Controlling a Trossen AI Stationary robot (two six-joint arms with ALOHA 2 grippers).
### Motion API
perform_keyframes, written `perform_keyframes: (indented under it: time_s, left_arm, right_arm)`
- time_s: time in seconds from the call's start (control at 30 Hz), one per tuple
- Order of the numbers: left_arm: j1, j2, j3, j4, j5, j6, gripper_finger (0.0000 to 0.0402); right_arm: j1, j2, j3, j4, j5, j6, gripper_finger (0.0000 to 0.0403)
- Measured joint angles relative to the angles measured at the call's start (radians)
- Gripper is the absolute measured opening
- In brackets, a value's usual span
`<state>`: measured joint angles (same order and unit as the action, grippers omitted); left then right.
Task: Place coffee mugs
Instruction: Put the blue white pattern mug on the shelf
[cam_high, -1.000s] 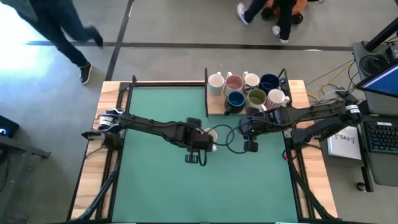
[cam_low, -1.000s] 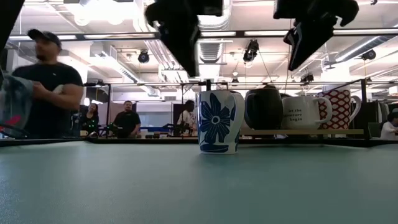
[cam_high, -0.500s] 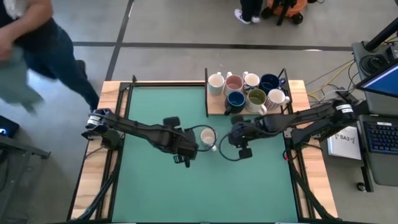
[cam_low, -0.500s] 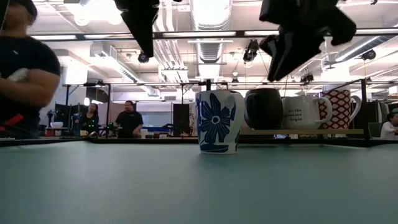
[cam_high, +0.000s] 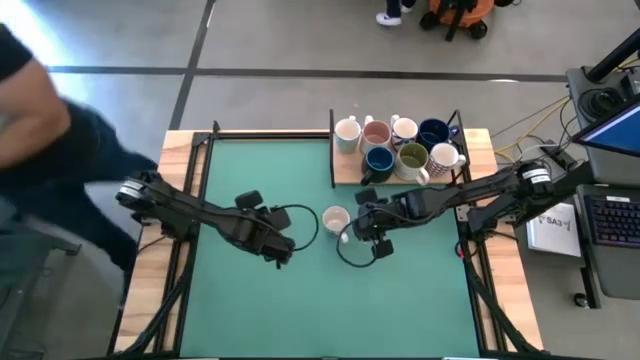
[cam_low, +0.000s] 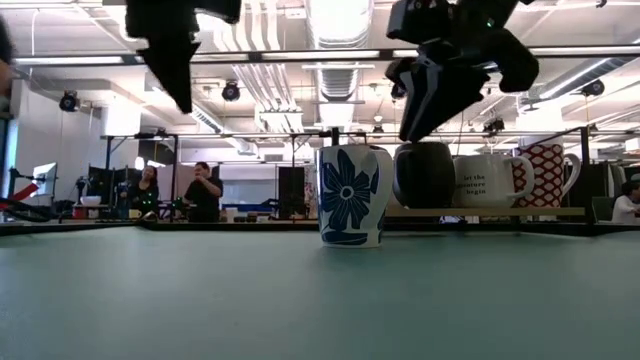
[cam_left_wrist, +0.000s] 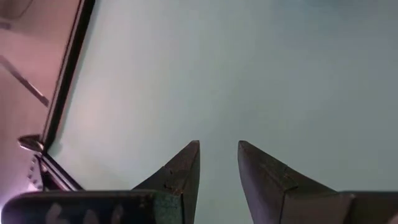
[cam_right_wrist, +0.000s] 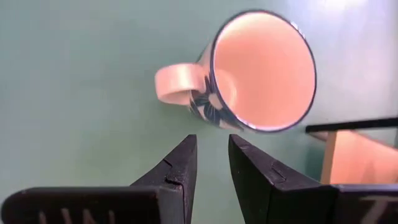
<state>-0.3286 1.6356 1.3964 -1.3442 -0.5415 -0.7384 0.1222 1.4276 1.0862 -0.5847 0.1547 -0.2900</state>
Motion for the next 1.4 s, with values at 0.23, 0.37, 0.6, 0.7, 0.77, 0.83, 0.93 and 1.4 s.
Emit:
perform_keyframes:
  time_s: [0.23,0.37,0.6,0.7,0.77,0.83,0.93,1.4]
  left_arm:
    - [-0.003,-0.061,-0.131,0.075,0.0,-0.041,0.0091]
    - [-0.003,-0.073,-0.167,0.104,0.0,-0.042,0.0091]
    - [-0.003,-0.073,-0.182,0.113,0.002,-0.039,0.0091]
    - [-0.003,-0.073,-0.182,0.112,0.001,-0.036,0.0091]
    - [-0.003,-0.073,-0.182,0.113,0.002,-0.034,0.0091]
    - [-0.003,-0.073,-0.182,0.113,0.001,-0.034,0.0091]
    - [-0.003,-0.073,-0.182,0.113,0.001,-0.034,0.0091]
    - [-0.003,-0.073,-0.182,0.117,0.002,-0.026,0.0091]
  right_arm:
    - [0.0,0.068,0.047,0.0,0.002,-0.062,0.0101]
    - [0.0,0.113,0.082,-0.004,0.014,-0.086,0.0115]
    - [0.004,0.136,0.14,-0.032,0.049,-0.096,0.0119]
    - [0.005,0.14,0.14,-0.032,0.047,-0.118,0.0116]
    - [0.005,0.146,0.14,-0.026,0.048,-0.131,0.0116]
    - [0.004,0.16,0.14,-0.024,0.048,-0.142,0.0118]
    - [0.004,0.183,0.14,-0.017,0.052,-0.177,0.0118]
    - [0.004,0.224,0.152,-0.044,0.055,-0.227,0.0053]
